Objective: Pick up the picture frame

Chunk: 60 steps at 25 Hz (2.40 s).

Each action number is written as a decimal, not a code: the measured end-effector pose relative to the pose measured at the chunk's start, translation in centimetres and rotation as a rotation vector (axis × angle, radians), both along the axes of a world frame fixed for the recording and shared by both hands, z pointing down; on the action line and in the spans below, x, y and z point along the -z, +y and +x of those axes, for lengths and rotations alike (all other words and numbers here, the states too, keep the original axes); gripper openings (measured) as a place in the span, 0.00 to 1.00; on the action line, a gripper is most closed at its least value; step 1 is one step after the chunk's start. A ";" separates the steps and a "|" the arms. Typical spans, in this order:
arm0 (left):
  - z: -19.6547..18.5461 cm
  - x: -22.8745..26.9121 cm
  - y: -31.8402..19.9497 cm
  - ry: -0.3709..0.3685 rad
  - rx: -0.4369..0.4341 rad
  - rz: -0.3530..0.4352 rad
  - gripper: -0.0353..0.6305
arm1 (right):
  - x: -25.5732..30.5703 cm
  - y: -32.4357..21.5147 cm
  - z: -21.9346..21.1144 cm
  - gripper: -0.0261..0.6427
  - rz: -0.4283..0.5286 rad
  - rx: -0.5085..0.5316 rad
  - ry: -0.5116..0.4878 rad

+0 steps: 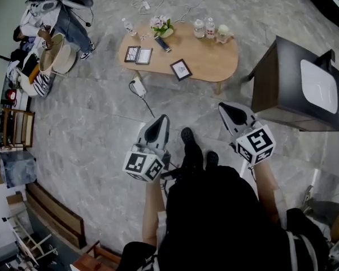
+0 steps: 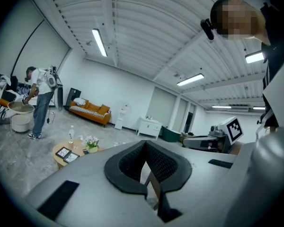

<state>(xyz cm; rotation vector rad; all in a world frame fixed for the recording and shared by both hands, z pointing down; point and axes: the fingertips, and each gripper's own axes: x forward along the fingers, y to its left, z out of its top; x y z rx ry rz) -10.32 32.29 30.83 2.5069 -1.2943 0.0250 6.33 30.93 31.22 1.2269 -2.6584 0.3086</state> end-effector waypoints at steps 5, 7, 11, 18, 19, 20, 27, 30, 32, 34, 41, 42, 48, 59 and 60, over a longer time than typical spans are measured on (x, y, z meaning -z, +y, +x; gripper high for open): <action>-2.1 1.4 -5.6 0.005 -0.037 0.030 0.07 | 1.2 -4.7 -1.3 0.06 0.002 -0.062 -0.006; -3.4 1.9 -7.9 0.013 -0.045 0.046 0.07 | 1.5 -6.5 -2.3 0.06 0.008 -0.080 -0.004; -5.1 1.9 -11.3 0.020 -0.075 0.057 0.07 | 1.8 -9.2 -3.9 0.06 0.012 -0.114 -0.004; -7.0 0.6 -14.9 0.040 -0.110 0.032 0.07 | 0.2 -11.6 -5.2 0.06 -0.031 -0.167 0.016; -7.2 0.4 -15.3 0.044 -0.110 0.025 0.07 | 0.2 -12.0 -5.1 0.06 -0.034 -0.179 0.013; -7.4 0.2 -15.8 0.048 -0.110 0.019 0.07 | 0.2 -12.4 -5.1 0.06 -0.037 -0.188 0.012; -6.9 -1.1 -18.8 0.050 -0.119 -0.020 0.07 | -0.1 -15.3 -4.6 0.06 -0.064 -0.188 0.018; -6.0 -0.9 -20.5 0.046 -0.117 -0.021 0.07 | 0.3 -17.5 -3.8 0.06 -0.054 -0.197 0.010; -5.5 -0.2 -21.9 0.034 -0.108 -0.008 0.07 | 0.9 -19.5 -3.5 0.06 -0.040 -0.178 -0.002; -5.1 0.5 -23.6 0.019 -0.093 0.007 0.07 | 1.5 -21.8 -3.5 0.06 -0.025 -0.148 -0.015; -3.7 1.8 -29.3 -0.003 -0.009 0.022 0.07 | 2.6 -29.1 -3.3 0.06 -0.008 -0.017 -0.032; -3.5 1.8 -30.0 -0.003 0.006 0.021 0.07 | 2.6 -30.1 -3.1 0.06 -0.008 0.000 -0.033; -2.0 0.8 -33.4 0.009 0.090 -0.016 0.07 | 1.3 -34.6 -2.2 0.06 -0.045 0.106 -0.031; -0.8 -4.1 -35.4 0.075 0.200 -0.151 0.07 | -3.0 -38.6 -1.1 0.06 -0.158 0.240 -0.033; -0.9 -4.6 -35.5 0.081 0.205 -0.164 0.07 | -3.3 -38.8 -1.2 0.06 -0.169 0.248 -0.030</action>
